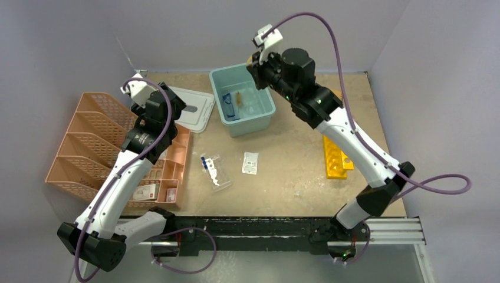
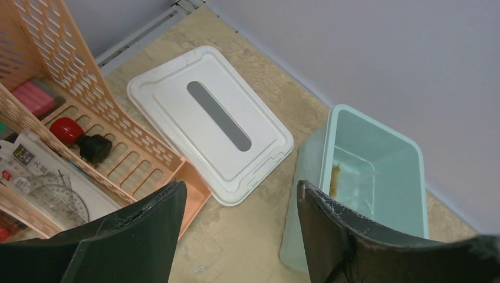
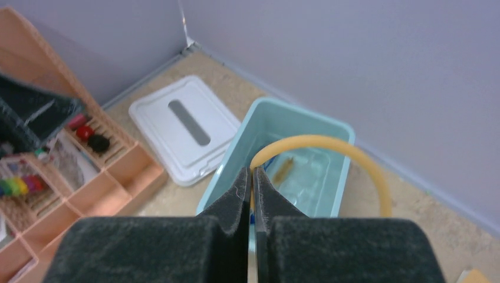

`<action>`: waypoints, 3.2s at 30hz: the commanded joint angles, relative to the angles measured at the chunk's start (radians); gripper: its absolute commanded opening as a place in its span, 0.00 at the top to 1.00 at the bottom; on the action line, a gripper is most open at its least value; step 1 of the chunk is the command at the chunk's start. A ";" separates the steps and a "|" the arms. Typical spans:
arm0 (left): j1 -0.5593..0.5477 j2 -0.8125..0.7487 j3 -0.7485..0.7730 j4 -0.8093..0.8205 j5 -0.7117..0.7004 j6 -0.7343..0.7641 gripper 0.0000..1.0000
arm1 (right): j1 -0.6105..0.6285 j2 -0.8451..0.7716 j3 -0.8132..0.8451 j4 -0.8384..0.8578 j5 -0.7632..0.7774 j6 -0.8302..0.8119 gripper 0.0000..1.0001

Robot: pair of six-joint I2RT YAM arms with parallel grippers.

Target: Organize the chemistry lab equipment

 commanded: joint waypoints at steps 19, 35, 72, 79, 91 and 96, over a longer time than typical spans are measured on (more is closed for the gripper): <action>0.005 0.014 0.025 0.052 0.007 -0.040 0.32 | -0.141 0.294 0.250 0.128 -0.232 0.012 1.00; 0.007 0.049 0.039 0.061 0.000 0.018 0.32 | -0.153 0.425 0.206 0.141 -0.280 0.138 1.00; 0.008 0.009 0.043 0.006 -0.023 0.035 0.32 | -0.197 0.803 0.337 0.221 -0.232 0.911 1.00; 0.009 -0.001 0.044 -0.008 -0.032 0.035 0.32 | -0.210 0.791 0.290 0.343 -0.325 1.094 1.00; 0.009 -0.005 0.049 -0.023 -0.031 0.033 0.32 | -0.209 0.794 0.246 0.425 -0.288 1.171 0.80; 0.009 -0.002 0.050 -0.025 -0.029 0.033 0.31 | -0.210 0.773 0.260 0.390 -0.260 1.081 0.58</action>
